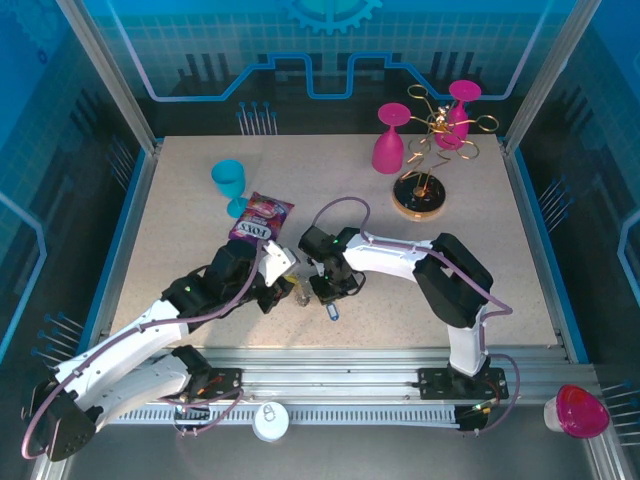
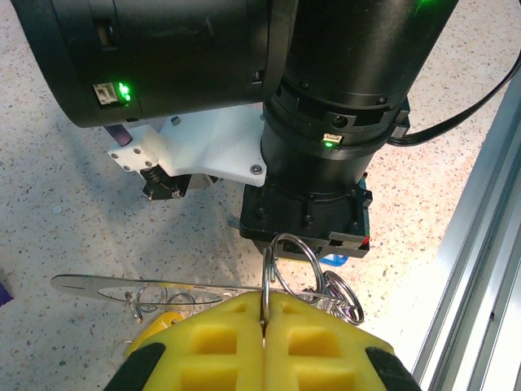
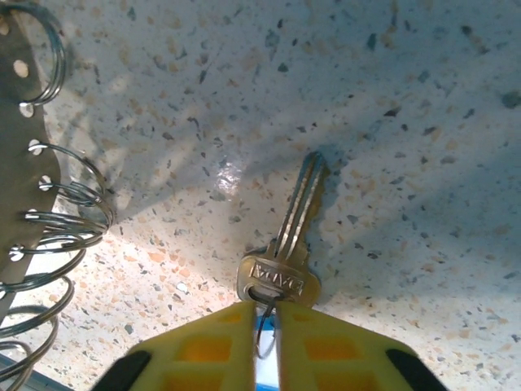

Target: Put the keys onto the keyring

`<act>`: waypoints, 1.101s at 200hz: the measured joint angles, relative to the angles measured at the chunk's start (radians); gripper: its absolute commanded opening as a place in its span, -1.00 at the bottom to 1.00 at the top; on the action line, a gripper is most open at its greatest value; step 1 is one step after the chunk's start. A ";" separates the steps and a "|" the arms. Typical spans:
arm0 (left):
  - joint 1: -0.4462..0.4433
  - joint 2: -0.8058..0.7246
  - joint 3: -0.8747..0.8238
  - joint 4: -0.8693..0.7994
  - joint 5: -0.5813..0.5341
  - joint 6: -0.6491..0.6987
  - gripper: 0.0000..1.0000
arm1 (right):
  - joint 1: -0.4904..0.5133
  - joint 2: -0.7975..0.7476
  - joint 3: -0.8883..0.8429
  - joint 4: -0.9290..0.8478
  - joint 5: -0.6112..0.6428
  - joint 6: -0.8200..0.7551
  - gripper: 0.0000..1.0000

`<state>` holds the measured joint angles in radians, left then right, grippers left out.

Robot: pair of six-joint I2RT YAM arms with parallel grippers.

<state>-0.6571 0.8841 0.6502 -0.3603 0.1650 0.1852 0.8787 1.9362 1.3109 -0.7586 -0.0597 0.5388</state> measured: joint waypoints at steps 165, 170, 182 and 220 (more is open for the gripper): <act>0.000 -0.001 -0.001 0.003 0.000 0.006 -1.00 | -0.064 -0.225 -0.163 -0.025 0.027 -0.035 -1.00; 0.000 -0.001 -0.001 0.004 0.000 0.007 -1.00 | -0.064 -0.243 -0.167 -0.024 0.026 -0.043 -1.00; 0.000 -0.001 -0.001 0.004 0.000 0.008 -1.00 | -0.064 -0.288 -0.178 -0.015 0.026 -0.059 -1.00; 0.000 -0.001 -0.001 0.007 0.001 0.008 -1.00 | -0.064 -0.443 -0.247 0.042 0.013 -0.104 -1.00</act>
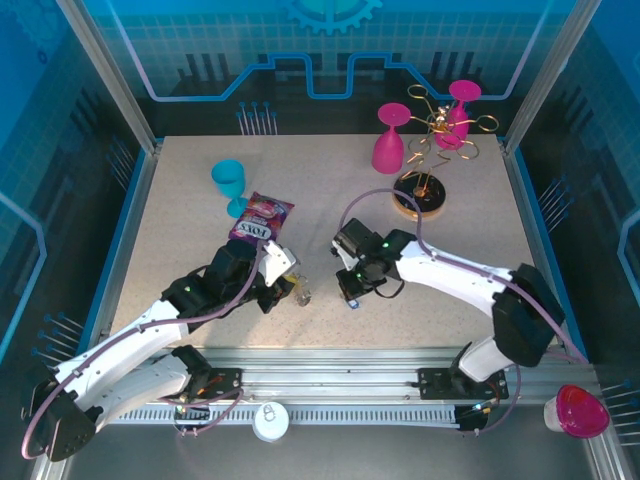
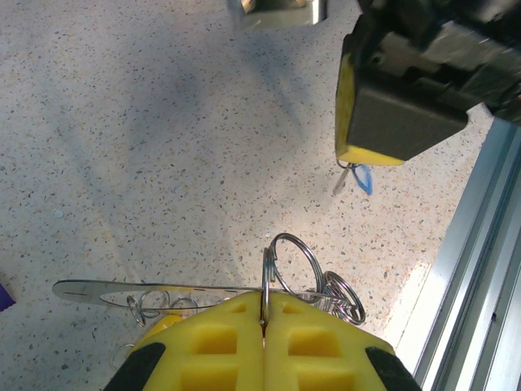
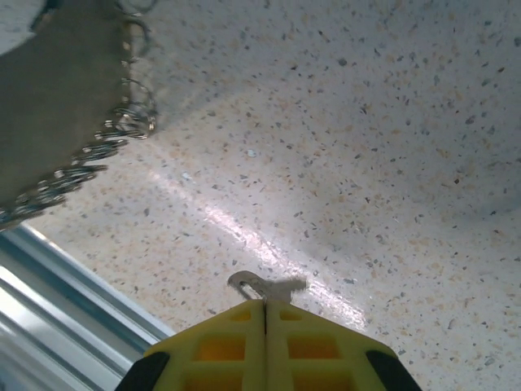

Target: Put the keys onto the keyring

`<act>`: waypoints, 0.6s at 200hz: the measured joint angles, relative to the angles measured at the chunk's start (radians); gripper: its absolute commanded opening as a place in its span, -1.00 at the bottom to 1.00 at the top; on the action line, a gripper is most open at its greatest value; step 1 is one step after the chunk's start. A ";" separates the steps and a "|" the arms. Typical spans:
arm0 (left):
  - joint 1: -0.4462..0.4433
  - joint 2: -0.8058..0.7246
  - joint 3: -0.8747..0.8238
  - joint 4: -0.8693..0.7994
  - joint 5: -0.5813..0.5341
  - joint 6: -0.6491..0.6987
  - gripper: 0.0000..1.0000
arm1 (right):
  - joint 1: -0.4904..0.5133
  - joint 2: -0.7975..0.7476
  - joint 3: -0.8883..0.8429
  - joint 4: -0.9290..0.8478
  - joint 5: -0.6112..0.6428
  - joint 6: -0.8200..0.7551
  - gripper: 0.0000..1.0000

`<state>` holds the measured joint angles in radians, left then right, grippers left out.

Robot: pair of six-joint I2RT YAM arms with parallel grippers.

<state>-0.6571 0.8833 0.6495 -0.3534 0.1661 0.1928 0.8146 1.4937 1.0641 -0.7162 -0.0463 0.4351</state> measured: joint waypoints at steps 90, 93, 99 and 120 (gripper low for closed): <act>0.000 0.008 0.000 0.012 0.014 -0.001 -1.00 | -0.060 0.135 -0.040 0.090 -0.218 -0.013 -1.00; 0.000 0.008 0.000 0.012 0.014 0.000 -1.00 | -0.064 0.141 -0.040 0.090 -0.220 -0.013 -1.00; 0.000 0.010 0.000 0.014 0.014 -0.001 -1.00 | -0.071 0.155 -0.039 0.090 -0.224 -0.013 -1.00; 0.000 0.019 0.000 0.024 0.014 -0.002 -1.00 | -0.091 0.207 -0.029 0.088 -0.224 -0.009 -1.00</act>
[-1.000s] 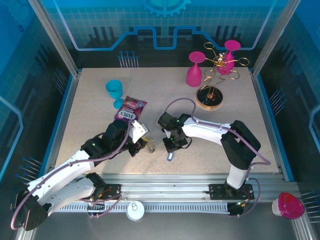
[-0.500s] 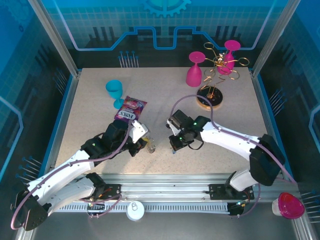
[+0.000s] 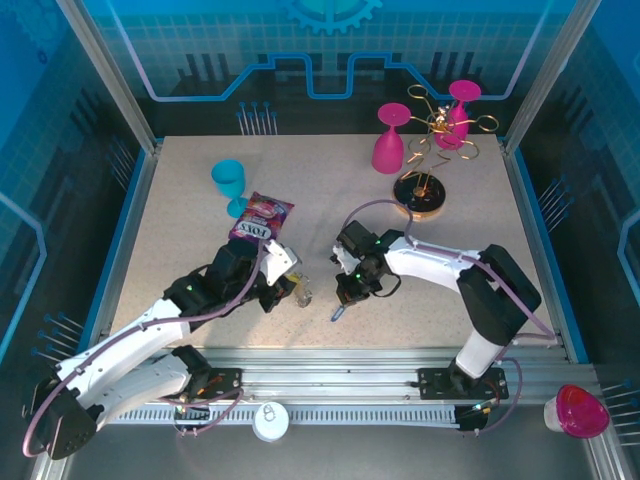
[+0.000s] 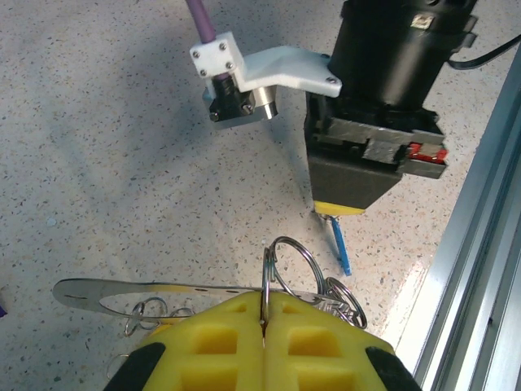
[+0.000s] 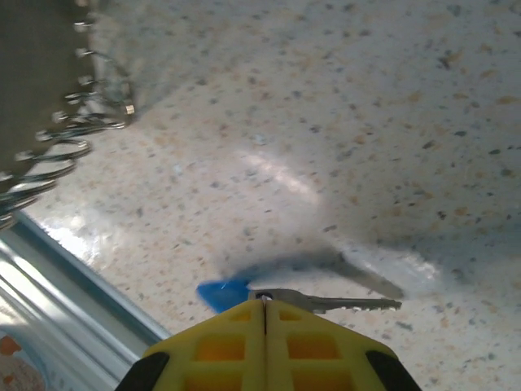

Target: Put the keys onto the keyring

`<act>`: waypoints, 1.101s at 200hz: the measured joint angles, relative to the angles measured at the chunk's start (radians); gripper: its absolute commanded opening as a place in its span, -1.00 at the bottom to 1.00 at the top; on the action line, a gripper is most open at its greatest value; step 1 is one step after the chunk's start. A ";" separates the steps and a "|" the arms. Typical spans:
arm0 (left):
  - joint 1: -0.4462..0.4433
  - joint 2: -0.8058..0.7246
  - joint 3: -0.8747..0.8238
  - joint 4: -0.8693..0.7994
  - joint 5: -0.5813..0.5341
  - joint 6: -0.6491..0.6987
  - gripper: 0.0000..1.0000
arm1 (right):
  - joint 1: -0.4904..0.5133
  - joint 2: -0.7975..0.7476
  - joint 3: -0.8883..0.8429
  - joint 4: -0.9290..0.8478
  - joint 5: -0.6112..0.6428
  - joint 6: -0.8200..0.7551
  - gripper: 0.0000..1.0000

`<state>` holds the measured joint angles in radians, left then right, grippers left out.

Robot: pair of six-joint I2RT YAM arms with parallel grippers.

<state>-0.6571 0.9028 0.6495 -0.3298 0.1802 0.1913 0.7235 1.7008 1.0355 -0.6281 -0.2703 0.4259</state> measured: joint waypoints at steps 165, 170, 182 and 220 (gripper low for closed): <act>0.000 0.032 0.000 0.023 0.000 -0.002 -1.00 | -0.026 0.167 0.150 -0.036 0.026 -0.010 -0.73; 0.000 0.032 0.000 0.023 0.000 -0.002 -1.00 | -0.026 0.167 0.150 -0.037 0.026 -0.010 -0.71; 0.000 0.032 0.000 0.023 0.000 -0.002 -1.00 | -0.026 0.168 0.150 -0.044 0.026 -0.013 -0.68; 0.000 0.035 0.000 0.025 0.000 -0.002 -1.00 | -0.026 0.168 0.152 -0.064 0.026 -0.021 -0.67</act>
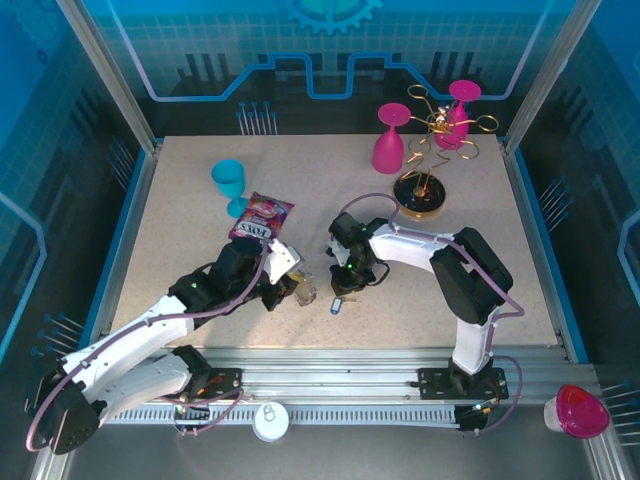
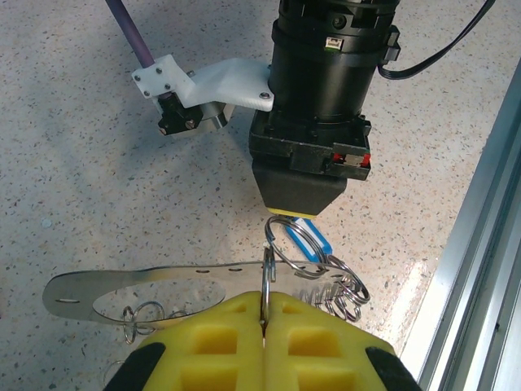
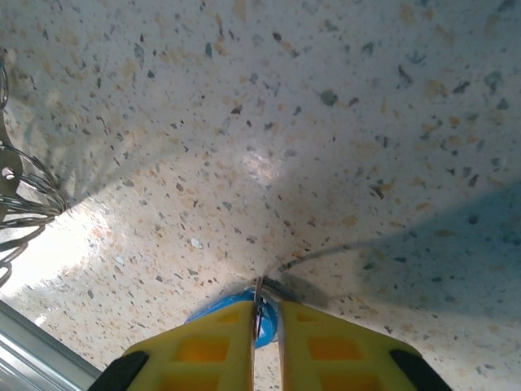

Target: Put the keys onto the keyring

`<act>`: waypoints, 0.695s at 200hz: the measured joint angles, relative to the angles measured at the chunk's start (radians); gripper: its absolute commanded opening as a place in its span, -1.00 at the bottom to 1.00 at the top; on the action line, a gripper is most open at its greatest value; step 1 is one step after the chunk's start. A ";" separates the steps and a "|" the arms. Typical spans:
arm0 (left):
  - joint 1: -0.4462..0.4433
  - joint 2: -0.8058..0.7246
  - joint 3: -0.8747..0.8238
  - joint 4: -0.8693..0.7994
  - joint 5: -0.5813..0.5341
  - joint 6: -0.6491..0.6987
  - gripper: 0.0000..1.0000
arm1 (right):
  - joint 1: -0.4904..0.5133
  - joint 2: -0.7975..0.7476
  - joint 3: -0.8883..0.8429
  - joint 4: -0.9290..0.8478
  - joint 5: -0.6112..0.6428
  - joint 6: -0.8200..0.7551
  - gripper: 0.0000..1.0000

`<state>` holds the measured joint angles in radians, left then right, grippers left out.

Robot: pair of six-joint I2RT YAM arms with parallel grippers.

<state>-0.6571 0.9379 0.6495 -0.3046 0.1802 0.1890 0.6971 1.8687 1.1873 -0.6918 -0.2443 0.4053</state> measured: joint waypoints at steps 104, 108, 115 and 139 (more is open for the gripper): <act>0.000 0.004 0.000 0.003 0.000 0.000 -1.00 | 0.000 0.031 0.030 -0.008 -0.011 -0.007 -0.66; 0.000 0.004 0.000 0.003 0.000 0.000 -1.00 | 0.000 0.032 0.031 -0.007 -0.011 -0.007 -0.68; 0.000 0.004 0.000 0.003 0.000 0.000 -1.00 | 0.001 0.035 0.033 -0.007 -0.011 -0.007 -0.70; 0.000 0.004 0.000 0.003 0.000 0.000 -1.00 | 0.002 0.038 0.039 -0.011 -0.011 -0.007 -0.78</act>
<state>-0.6571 0.9417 0.6495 -0.3019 0.1799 0.1894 0.6994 1.9064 1.2259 -0.7029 -0.2554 0.3985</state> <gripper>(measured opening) 0.049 0.131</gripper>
